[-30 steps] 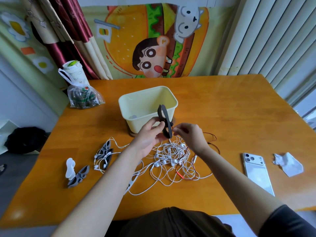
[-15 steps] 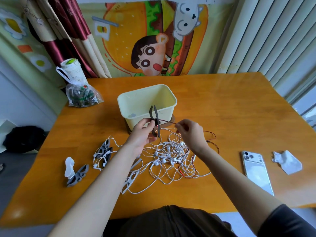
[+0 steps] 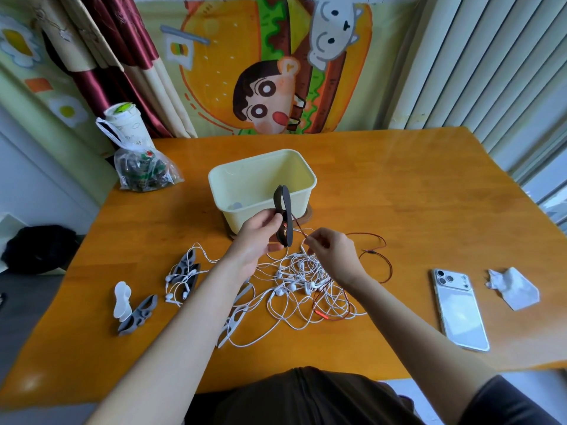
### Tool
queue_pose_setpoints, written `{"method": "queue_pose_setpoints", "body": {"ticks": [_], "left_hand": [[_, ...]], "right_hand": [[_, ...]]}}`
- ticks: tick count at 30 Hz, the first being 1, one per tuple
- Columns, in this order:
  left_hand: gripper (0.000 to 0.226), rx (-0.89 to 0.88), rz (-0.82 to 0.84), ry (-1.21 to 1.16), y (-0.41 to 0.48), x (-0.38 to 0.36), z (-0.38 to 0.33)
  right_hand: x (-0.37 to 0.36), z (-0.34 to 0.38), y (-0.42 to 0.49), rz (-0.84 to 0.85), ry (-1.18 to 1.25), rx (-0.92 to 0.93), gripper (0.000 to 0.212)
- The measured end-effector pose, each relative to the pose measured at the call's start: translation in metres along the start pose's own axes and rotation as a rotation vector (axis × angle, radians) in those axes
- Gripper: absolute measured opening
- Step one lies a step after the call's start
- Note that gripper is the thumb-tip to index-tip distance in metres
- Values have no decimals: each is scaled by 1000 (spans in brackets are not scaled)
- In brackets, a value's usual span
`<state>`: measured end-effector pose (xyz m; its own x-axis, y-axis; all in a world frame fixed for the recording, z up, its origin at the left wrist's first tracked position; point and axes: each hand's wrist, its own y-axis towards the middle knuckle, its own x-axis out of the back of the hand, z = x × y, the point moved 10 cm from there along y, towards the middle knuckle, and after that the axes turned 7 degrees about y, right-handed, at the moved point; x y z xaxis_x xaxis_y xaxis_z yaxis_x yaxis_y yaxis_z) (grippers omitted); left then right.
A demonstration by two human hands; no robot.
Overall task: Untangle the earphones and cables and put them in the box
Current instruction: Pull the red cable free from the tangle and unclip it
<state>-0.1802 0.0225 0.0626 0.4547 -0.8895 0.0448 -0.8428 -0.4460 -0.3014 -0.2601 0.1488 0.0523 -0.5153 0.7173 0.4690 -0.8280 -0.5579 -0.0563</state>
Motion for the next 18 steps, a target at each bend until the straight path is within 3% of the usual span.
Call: {"method": "queue_pose_setpoints", "body": {"ticks": [10,15,18], "left_hand": [[15,51,29,-112,2,-5,16],[16,43,-83,-104,7,4,20],[12,19,-183,17,9,13,22]], "right_hand": [[-26,6,-16,108,17,13,13],[-33,22,-22,139,36,88,11],[-33,32,-23,143,27,123,14]]}}
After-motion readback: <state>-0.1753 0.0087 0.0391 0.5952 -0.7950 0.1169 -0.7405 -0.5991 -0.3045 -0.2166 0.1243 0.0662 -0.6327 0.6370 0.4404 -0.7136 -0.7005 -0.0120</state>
